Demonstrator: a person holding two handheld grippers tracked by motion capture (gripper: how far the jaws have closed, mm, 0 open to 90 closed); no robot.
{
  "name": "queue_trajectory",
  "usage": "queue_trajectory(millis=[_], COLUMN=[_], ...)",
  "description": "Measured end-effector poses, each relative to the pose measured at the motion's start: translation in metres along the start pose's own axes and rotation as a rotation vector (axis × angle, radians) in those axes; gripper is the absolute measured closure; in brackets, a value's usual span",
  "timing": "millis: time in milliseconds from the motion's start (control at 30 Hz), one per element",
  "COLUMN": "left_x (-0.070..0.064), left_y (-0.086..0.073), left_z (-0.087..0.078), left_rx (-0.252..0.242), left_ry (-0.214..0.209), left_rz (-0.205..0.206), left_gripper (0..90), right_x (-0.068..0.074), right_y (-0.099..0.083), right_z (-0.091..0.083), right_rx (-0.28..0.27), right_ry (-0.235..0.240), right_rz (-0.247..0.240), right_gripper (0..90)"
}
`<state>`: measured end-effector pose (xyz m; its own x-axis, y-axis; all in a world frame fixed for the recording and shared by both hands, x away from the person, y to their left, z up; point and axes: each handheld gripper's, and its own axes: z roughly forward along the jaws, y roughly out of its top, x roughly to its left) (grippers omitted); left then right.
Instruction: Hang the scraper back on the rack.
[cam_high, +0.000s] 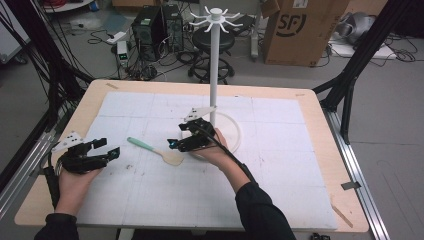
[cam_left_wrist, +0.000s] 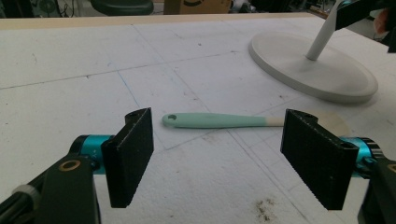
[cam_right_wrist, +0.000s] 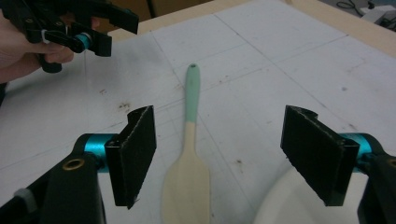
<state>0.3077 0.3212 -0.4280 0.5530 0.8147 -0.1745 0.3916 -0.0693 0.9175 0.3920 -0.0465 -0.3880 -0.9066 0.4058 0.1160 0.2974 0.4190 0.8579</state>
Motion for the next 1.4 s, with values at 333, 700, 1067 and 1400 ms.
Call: queue_trajectory(millis=[333,700,1067,1400], left_x=[0.000,0.001,0.001,0.000], left_y=[-0.001,-0.003,-0.004,-0.005], left_z=[0.000,0.000,0.001,0.002], left_rx=[-0.001,0.003,0.015,0.023], left_ry=[-0.004,-0.007,-0.005,-0.005], left_rz=[-0.005,-0.005,-0.001,-0.002], left_gripper=[26.2,26.0,26.0,26.1], right_x=[0.022,0.027,0.031,0.038], right_y=[0.013,0.004,-0.005,-0.004], right_z=[0.053,0.089,0.101,0.103], right_rx=[0.092,0.206,0.297,0.297], right_ry=[0.021,-0.031,-0.065,-0.108], right_rz=[-0.011,-0.018,-0.052,-0.057], right_gripper=[37.0,51.4,66.0,80.5])
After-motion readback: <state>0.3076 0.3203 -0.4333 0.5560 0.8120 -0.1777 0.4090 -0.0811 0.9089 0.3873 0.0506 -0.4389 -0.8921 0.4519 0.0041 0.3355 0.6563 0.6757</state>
